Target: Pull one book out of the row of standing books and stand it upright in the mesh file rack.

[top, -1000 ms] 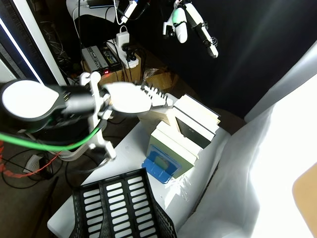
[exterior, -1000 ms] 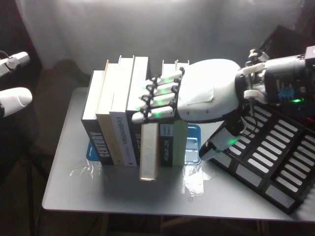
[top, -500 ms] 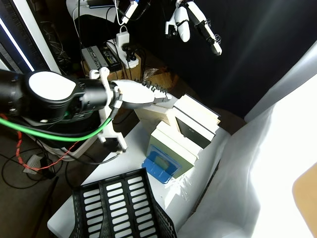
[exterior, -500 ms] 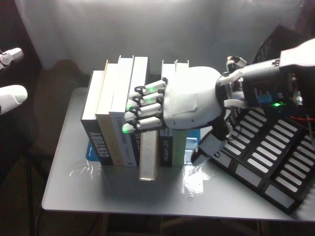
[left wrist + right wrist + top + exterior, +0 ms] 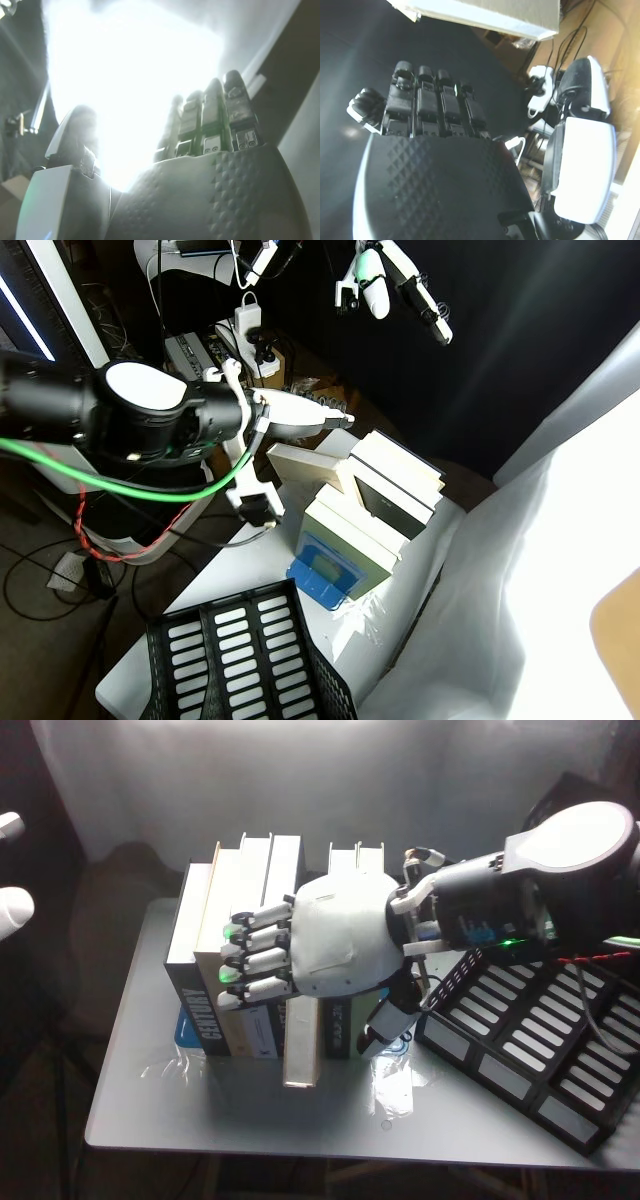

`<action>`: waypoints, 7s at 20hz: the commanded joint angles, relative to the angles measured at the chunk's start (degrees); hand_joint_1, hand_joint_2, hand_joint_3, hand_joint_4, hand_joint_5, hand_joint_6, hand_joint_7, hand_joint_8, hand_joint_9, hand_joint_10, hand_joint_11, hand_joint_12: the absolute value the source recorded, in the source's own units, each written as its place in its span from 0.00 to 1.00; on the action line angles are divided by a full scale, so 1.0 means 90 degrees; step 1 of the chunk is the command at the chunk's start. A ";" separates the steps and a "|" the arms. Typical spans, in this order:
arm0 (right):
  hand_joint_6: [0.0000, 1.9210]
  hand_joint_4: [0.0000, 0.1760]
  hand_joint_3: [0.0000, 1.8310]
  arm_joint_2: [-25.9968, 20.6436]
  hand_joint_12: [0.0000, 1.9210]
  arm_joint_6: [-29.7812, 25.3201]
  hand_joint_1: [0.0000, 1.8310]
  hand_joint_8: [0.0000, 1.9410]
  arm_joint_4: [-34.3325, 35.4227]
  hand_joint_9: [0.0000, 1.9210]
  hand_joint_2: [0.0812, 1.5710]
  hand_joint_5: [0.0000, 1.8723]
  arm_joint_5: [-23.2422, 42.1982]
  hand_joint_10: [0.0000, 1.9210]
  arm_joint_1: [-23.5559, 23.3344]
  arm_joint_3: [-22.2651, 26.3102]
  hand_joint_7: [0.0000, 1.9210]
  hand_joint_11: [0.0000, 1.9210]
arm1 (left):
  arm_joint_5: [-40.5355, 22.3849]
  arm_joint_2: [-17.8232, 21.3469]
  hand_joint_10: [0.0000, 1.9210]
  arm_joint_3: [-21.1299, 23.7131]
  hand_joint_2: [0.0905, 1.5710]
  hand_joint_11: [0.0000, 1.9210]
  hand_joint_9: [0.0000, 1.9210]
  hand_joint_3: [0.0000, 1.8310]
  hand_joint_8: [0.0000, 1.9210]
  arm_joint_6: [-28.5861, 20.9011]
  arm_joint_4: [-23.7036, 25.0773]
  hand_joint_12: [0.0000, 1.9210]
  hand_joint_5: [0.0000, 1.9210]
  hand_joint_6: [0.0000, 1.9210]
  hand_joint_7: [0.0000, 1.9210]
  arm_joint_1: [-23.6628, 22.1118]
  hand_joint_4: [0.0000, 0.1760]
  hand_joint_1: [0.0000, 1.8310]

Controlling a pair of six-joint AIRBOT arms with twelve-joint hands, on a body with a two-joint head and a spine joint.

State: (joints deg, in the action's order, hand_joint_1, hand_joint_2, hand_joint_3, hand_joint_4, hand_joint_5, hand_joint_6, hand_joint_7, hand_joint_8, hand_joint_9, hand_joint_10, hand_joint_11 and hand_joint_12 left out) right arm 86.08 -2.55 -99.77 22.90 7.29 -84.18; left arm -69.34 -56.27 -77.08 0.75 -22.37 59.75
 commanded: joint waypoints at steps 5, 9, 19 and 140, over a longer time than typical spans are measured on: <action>0.00 0.00 0.01 0.0256 0.00 0.0065 0.37 0.00 -0.0048 0.00 0.59 0.00 -0.0221 0.00 0.0120 -0.0264 0.00 0.00 | -0.1123 0.0124 0.00 0.0042 0.91 0.00 0.00 0.01 0.00 -0.0033 -0.0484 0.00 0.03 0.00 0.00 0.0270 0.06 0.28; 0.00 0.00 0.01 0.0525 0.00 0.0065 0.37 0.00 -0.0366 0.00 0.59 0.00 -0.0409 0.00 0.0231 -0.0475 0.00 0.00 | -0.1181 0.0103 0.00 0.0028 0.91 0.00 0.00 0.01 0.00 -0.0033 -0.0538 0.00 0.03 0.00 0.00 0.0333 0.07 0.28; 0.00 0.15 0.00 0.1170 0.00 -0.0204 0.43 0.00 -0.1332 0.00 0.57 0.00 -0.0759 0.00 0.0678 -0.1091 0.00 0.00 | -0.1326 0.0104 0.00 0.0023 0.92 0.00 0.00 0.01 0.00 -0.0033 -0.0636 0.00 0.03 0.00 0.00 0.0437 0.09 0.22; 0.58 0.00 0.00 -0.3422 0.96 -0.5739 0.74 0.65 -0.6577 0.41 0.75 0.40 0.0154 0.82 -0.3777 0.1208 0.43 0.37 | -0.0333 -0.0055 0.00 0.0004 0.88 0.00 0.00 0.00 0.00 -0.0033 0.0536 0.00 0.02 0.00 0.00 -0.0992 0.06 0.28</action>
State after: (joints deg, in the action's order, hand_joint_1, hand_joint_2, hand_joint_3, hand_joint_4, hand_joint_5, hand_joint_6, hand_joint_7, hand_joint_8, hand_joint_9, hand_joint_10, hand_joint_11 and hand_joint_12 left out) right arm 55.96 -54.68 -158.50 29.89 -26.09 -73.36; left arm -65.45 -56.99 -76.75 0.78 -15.99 51.13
